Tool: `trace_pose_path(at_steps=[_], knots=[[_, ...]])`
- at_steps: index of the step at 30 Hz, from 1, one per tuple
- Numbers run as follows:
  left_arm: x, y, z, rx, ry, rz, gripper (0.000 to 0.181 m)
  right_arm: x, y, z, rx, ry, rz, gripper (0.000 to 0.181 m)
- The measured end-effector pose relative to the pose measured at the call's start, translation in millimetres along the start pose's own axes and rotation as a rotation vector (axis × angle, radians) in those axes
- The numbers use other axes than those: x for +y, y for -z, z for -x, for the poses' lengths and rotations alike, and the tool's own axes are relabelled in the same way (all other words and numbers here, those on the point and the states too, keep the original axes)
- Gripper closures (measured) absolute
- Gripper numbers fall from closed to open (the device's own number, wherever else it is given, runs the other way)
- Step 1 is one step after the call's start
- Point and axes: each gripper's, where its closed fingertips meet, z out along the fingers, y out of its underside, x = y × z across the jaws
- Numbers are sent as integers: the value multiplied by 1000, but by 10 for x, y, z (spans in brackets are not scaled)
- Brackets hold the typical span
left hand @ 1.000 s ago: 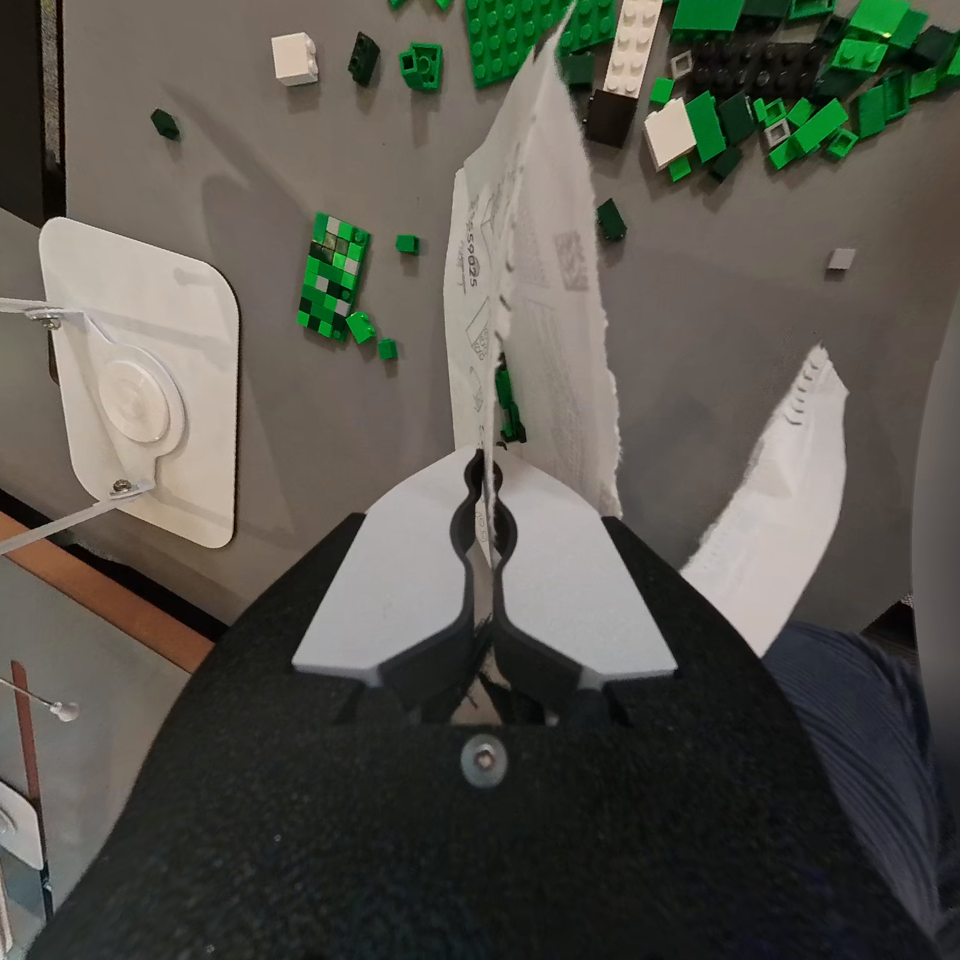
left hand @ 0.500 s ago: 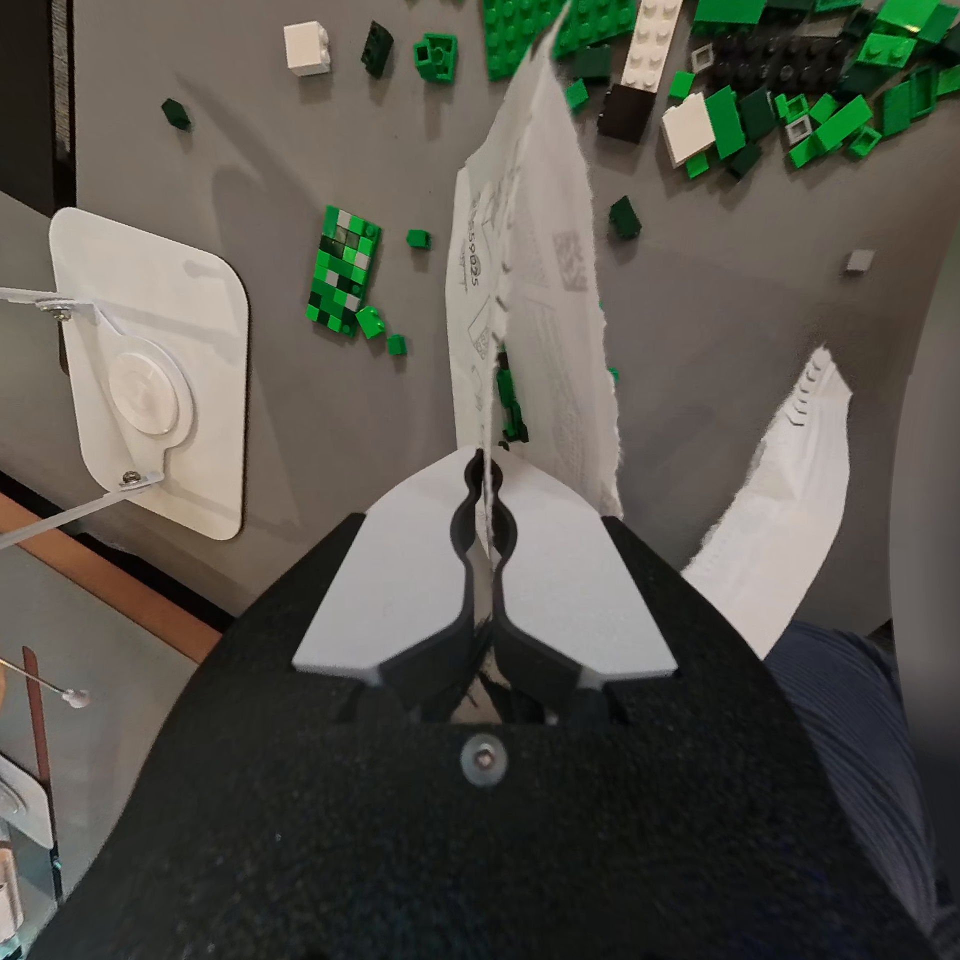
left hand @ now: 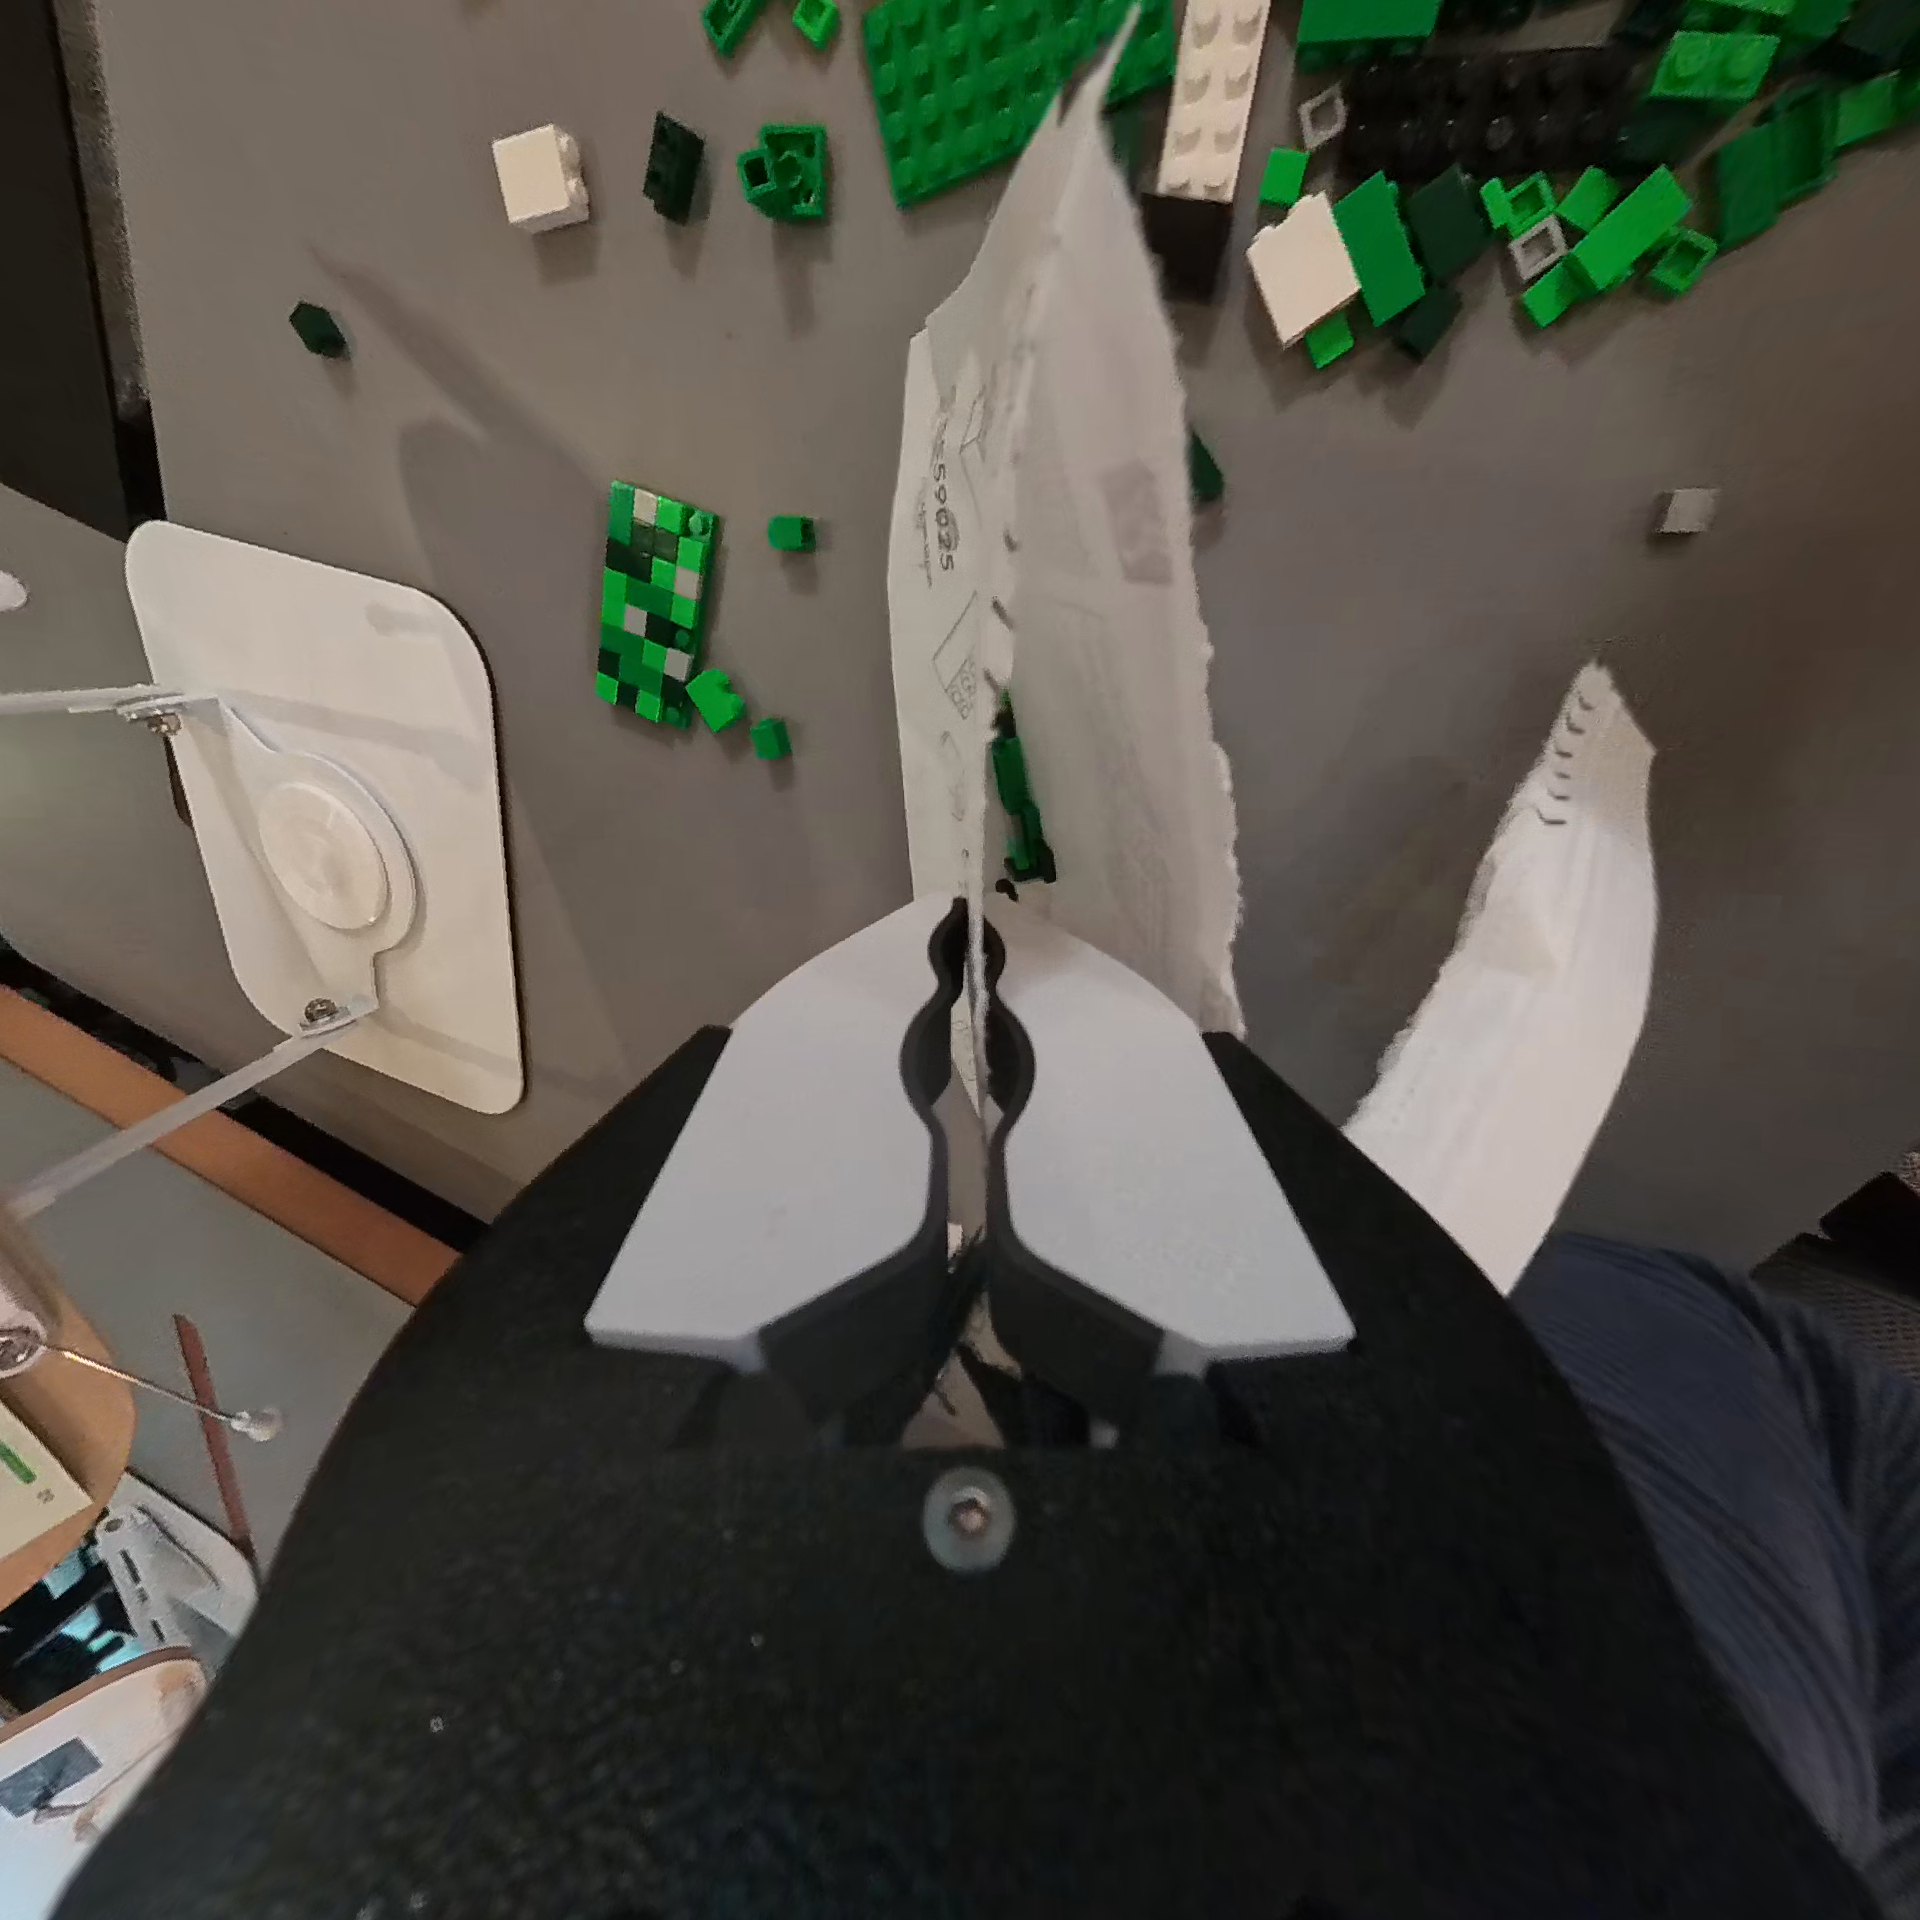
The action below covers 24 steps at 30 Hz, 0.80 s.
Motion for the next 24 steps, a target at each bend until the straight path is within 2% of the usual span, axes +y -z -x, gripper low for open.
trace_pose_path(at_steps=[10,17,20,24], knots=[[-4,56,-12,1,-5,-38,181,-88,-92,-84,28,-49,30,164],[-17,79,-26,0,-15,-52,181,-107,-77,-45,29,18,27,173],[-57,59,-58,6,-38,-48,181,-433,164,90,43,70,-134,173],[-149,5,-131,16,-92,-29,181,-1328,757,627,52,240,-567,174]])
